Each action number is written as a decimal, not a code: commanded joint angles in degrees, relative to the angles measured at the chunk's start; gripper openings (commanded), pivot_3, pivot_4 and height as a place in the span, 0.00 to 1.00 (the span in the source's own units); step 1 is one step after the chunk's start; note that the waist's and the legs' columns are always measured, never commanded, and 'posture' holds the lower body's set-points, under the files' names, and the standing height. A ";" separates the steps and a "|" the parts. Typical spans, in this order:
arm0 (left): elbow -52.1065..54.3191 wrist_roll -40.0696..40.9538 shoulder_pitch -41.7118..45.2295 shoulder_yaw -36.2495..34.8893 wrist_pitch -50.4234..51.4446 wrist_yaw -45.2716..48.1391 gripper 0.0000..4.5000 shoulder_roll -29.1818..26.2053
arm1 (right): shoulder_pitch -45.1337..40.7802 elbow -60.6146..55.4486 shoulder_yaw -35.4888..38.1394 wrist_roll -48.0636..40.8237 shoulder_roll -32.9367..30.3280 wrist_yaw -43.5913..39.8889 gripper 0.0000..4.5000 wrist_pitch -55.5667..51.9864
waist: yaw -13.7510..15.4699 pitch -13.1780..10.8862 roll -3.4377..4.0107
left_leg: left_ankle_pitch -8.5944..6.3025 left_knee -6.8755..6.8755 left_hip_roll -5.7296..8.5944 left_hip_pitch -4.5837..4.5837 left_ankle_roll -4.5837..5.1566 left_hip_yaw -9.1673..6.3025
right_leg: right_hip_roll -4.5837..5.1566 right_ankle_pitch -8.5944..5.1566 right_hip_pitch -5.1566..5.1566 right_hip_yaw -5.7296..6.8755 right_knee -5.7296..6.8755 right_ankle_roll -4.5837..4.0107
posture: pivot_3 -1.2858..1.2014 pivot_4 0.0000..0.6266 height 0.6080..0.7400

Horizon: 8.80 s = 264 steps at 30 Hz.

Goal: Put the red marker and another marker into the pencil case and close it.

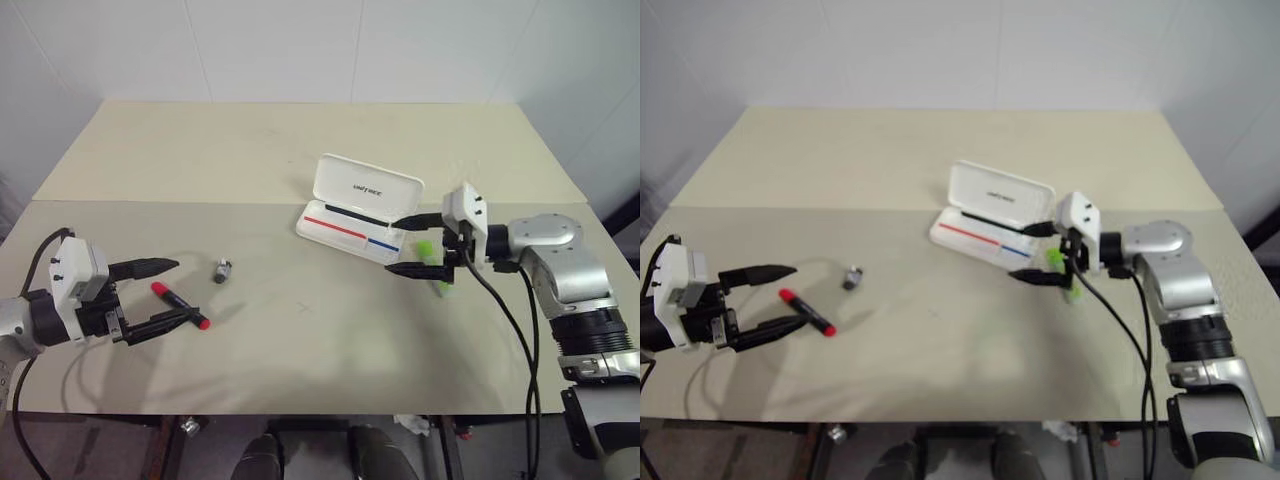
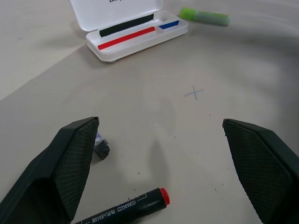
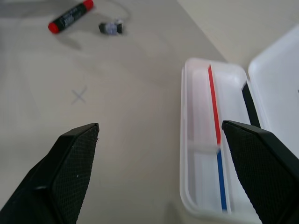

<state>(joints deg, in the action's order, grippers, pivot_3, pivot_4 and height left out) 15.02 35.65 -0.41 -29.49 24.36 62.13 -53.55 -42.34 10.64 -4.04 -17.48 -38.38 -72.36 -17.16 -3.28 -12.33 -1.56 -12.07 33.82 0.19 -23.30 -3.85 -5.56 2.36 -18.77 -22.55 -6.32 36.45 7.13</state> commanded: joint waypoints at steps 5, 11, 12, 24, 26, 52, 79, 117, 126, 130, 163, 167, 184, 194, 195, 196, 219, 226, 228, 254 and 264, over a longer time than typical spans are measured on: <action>0.45 0.36 1.00 -3.34 -1.12 -0.13 1.00 -1.31 | 2.07 -7.67 -4.09 2.15 1.47 5.28 0.99 -7.75 | 0.07 0.01 0.00 | 0.00 0.07 0.02 0.01 0.00 -0.01 | 0.02 0.00 0.01 0.01 0.07 0.00 | 0.52 0.24 1.00; 1.61 1.02 1.42 -3.69 -1.09 -1.69 1.00 -0.62 | -1.90 -4.15 -7.33 6.66 2.70 9.50 0.99 -9.61 | -0.19 0.00 0.00 | 0.00 0.08 0.02 0.00 0.00 0.00 | 0.03 0.00 -0.01 -0.01 0.08 0.00 | 0.52 0.24 1.00; 2.13 1.29 0.97 -4.20 -1.00 -1.77 1.00 -0.45 | -2.62 -3.04 -7.60 7.50 3.10 10.16 0.99 -8.89 | -0.26 0.00 0.00 | 0.00 0.09 0.02 0.01 0.00 0.02 | 0.01 0.00 -0.01 -0.02 0.11 0.00 | 0.52 0.24 1.00; 4.78 3.54 -1.24 -6.91 0.07 -2.18 1.00 0.82 | -8.20 7.01 -11.85 14.05 6.32 10.79 0.99 -6.37 | -0.09 0.00 -0.01 | 0.00 0.10 0.02 0.01 -0.01 -0.01 | 0.00 0.00 -0.02 0.01 0.14 -0.01 | 0.52 0.24 1.00; 5.17 3.82 -1.54 -7.15 0.26 -2.39 1.00 0.87 | -8.55 7.89 -12.24 15.03 6.37 10.78 0.99 -6.18 | -0.10 0.01 -0.01 | 0.00 0.10 0.02 0.01 -0.01 -0.01 | 0.00 0.00 -0.02 0.02 0.13 -0.01 | 0.52 0.24 1.00; 7.96 4.05 -4.32 -9.16 0.05 -5.20 1.00 1.48 | -15.43 20.44 -14.62 21.49 10.62 10.73 0.40 -5.44 | -1.10 0.02 -0.02 | 0.01 0.20 0.03 0.03 -0.02 0.00 | -0.03 0.00 -0.03 -0.01 0.34 -0.01 | 0.52 0.24 1.00; -0.51 1.83 7.33 3.44 -4.05 -3.79 1.00 3.08 | 3.00 -20.24 -14.61 14.47 -0.39 2.01 0.01 -1.55 | -1.27 0.04 -0.06 | 0.01 0.32 0.02 0.05 -0.03 -0.05 | -0.03 0.00 0.00 0.00 0.46 0.01 | 0.52 0.24 1.00; 3.50 2.48 4.89 4.91 -2.82 -7.61 1.00 6.19 | 9.68 -17.26 -12.78 14.14 -2.15 3.04 0.99 9.30 | -0.96 0.06 -0.10 | 0.01 0.35 0.03 0.06 -0.03 -0.07 | -0.02 0.00 0.05 0.01 0.47 0.01 | 0.52 0.24 1.00; 10.81 -1.26 2.28 4.50 -0.81 -25.67 1.00 15.18 | 8.14 -12.66 -2.46 1.94 -1.59 1.00 0.99 9.67 | -0.50 0.06 -0.11 | 0.01 0.44 0.02 0.09 -0.03 -0.11 | -0.02 0.01 0.11 0.01 0.51 0.03 | 0.52 0.24 1.00; 14.24 -2.46 2.84 5.13 2.60 -37.24 1.00 21.34 | 7.40 -7.63 -0.96 1.17 -2.41 -1.36 0.99 12.36 | 0.17 0.08 -0.14 | 0.01 0.63 0.04 0.08 -0.02 -0.11 | -0.03 0.05 0.17 0.02 0.55 0.09 | 0.52 0.24 1.00; 26.02 -12.22 15.53 3.04 49.83 -95.09 1.00 59.47 | 1.35 12.21 1.64 1.48 1.24 -2.92 0.99 22.90 | 0.33 0.04 -0.19 | -0.08 1.30 0.20 0.25 0.10 -0.21 | -0.10 0.30 0.93 0.08 0.04 0.45 | 0.52 0.24 1.00; 24.92 -13.81 16.81 2.48 52.32 -94.10 1.00 58.98 | 1.68 11.67 1.54 1.57 1.28 -2.48 0.99 22.71 | 0.34 0.05 -0.19 | -0.08 1.30 0.20 0.25 0.09 -0.20 | -0.10 0.30 0.94 0.09 0.01 0.45 | 0.52 0.24 1.00; 20.29 -20.49 24.90 -0.14 60.40 -85.68 0.22 56.52 | 2.38 10.82 1.75 1.83 1.65 -0.65 1.00 23.06 | 1.45 0.06 -0.16 | -0.03 1.32 0.22 0.27 0.08 -0.20 | -0.09 0.32 1.02 0.11 -0.12 0.49 | 0.52 0.24 1.00; 17.85 -22.44 26.02 5.55 52.27 -75.35 0.13 43.33 | 2.22 12.06 2.80 1.64 0.32 -0.66 1.00 23.76 | 1.27 0.03 -0.18 | -0.04 1.21 0.13 0.22 0.05 -0.20 | -0.13 0.34 1.00 0.14 -0.27 0.48 | 0.52 0.24 1.00; 17.67 -22.43 25.97 6.93 49.74 -72.92 0.13 40.31 | 2.27 12.14 3.06 1.36 0.12 -0.83 1.00 23.70 | 1.30 0.03 -0.17 | -0.05 1.18 0.12 0.20 0.04 -0.22 | -0.14 0.34 0.98 0.16 -0.28 0.48 | 0.52 0.24 1.00; 17.49 -22.43 25.85 7.78 47.98 -71.26 0.13 38.41 | 2.32 12.16 3.20 1.19 0.03 -0.92 1.00 23.65 | 1.33 0.02 -0.16 | -0.06 1.16 0.12 0.21 0.03 -0.21 | -0.13 0.34 0.98 0.16 -0.30 0.48 | 0.52 0.24 1.00; 1.10 -6.04 46.68 32.74 17.87 -7.75 0.13 14.00 | 8.57 10.79 9.18 -2.24 -4.64 -2.83 1.00 20.79 | 1.56 -0.04 -0.06 | -0.33 0.66 0.10 0.10 0.12 -0.18 | -0.01 0.17 0.86 0.24 -0.62 0.36 | 0.52 0.24 1.00; -10.59 -13.86 50.98 44.35 11.53 1.59 0.13 14.96 | 13.44 5.62 11.31 -2.78 -5.12 0.29 1.00 19.54 | 1.29 -0.07 0.01 | -0.32 0.71 0.08 0.12 0.11 -0.14 | -0.07 0.16 0.77 0.18 -0.45 0.37 | 0.52 0.24 1.00; -16.19 -16.97 52.88 46.44 9.22 1.68 0.13 16.35 | 15.23 3.74 11.95 -2.93 -5.05 1.42 1.00 18.90 | 1.43 -0.07 0.01 | -0.31 0.81 0.10 0.12 0.13 -0.13 | -0.07 0.16 0.80 0.16 -0.42 0.37 | 0.52 0.24 1.00; -41.66 -30.94 61.29 50.07 -2.62 5.81 0.21 31.59 | 22.33 -5.39 12.36 -3.41 -4.22 7.41 1.00 15.38 | 1.62 -0.08 0.02 | -0.34 1.04 0.14 0.02 0.22 -0.16 | -0.04 0.16 0.79 0.15 -0.32 0.44 | 0.52 0.24 1.00; -41.75 -31.61 60.94 49.32 -3.14 6.93 0.92 31.90 | 23.72 -7.62 12.35 -3.43 -3.92 8.85 1.00 14.33 | 1.55 -0.08 0.02 | -0.35 1.20 0.14 0.04 0.23 -0.15 | -0.05 0.15 0.79 0.14 -0.10 0.45 | 0.52 0.24 1.00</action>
<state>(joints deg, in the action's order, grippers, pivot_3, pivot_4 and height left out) -27.76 4.01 58.86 21.20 21.47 68.48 -21.35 -19.02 5.24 7.30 -19.73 -42.30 -64.03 -2.72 -1.74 -12.41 -1.54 -12.42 35.03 0.33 -23.26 -3.62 -5.72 2.31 -18.62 -21.76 -6.18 36.38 7.59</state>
